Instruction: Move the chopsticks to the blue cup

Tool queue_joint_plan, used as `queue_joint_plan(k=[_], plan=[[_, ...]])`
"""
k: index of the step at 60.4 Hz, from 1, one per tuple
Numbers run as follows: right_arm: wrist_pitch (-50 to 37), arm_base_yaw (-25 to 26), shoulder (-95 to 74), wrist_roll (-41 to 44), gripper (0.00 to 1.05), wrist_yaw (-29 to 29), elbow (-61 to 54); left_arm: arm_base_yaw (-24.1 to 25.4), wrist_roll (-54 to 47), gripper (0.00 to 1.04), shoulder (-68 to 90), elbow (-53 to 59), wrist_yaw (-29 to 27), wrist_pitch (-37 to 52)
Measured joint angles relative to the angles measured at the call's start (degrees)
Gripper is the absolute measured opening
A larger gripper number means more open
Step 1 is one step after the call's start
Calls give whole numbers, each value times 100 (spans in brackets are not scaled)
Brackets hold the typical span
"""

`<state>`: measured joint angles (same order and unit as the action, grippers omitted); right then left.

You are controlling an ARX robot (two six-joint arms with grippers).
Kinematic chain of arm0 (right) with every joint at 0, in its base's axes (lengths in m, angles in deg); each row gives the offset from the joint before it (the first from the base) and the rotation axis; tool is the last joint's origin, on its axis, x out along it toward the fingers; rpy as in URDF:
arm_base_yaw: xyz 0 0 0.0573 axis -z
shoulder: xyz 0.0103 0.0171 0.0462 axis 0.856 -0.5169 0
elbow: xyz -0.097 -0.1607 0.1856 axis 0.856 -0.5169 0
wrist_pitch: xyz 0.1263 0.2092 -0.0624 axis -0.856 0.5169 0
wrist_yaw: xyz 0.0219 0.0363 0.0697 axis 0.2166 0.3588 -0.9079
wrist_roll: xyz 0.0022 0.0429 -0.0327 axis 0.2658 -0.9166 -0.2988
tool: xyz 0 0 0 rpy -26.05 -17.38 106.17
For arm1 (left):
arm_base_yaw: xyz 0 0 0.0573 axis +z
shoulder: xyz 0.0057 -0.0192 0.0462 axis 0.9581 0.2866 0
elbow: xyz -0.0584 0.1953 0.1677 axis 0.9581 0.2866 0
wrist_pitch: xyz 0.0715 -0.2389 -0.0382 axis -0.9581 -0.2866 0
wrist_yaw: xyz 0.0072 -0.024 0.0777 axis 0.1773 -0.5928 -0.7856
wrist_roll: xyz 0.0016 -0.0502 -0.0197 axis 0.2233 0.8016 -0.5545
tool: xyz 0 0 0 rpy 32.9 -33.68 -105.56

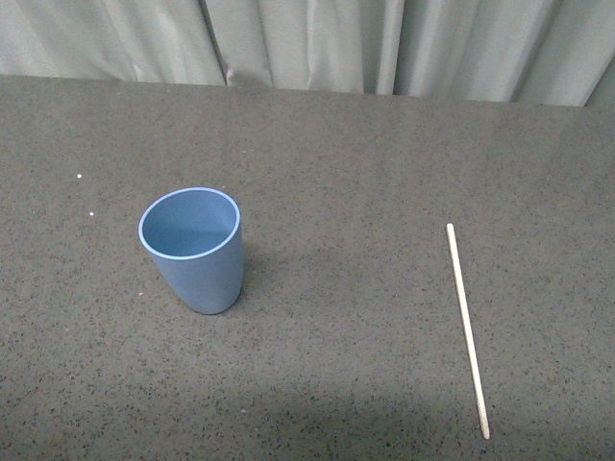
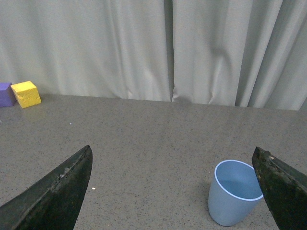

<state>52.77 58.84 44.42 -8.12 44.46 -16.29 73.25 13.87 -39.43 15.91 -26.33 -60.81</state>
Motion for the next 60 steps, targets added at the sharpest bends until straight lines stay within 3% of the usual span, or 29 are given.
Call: queue_joint_plan(k=[60], plan=[[0, 0, 0, 0, 95, 0, 0, 0, 0, 98, 0, 0, 0, 0]])
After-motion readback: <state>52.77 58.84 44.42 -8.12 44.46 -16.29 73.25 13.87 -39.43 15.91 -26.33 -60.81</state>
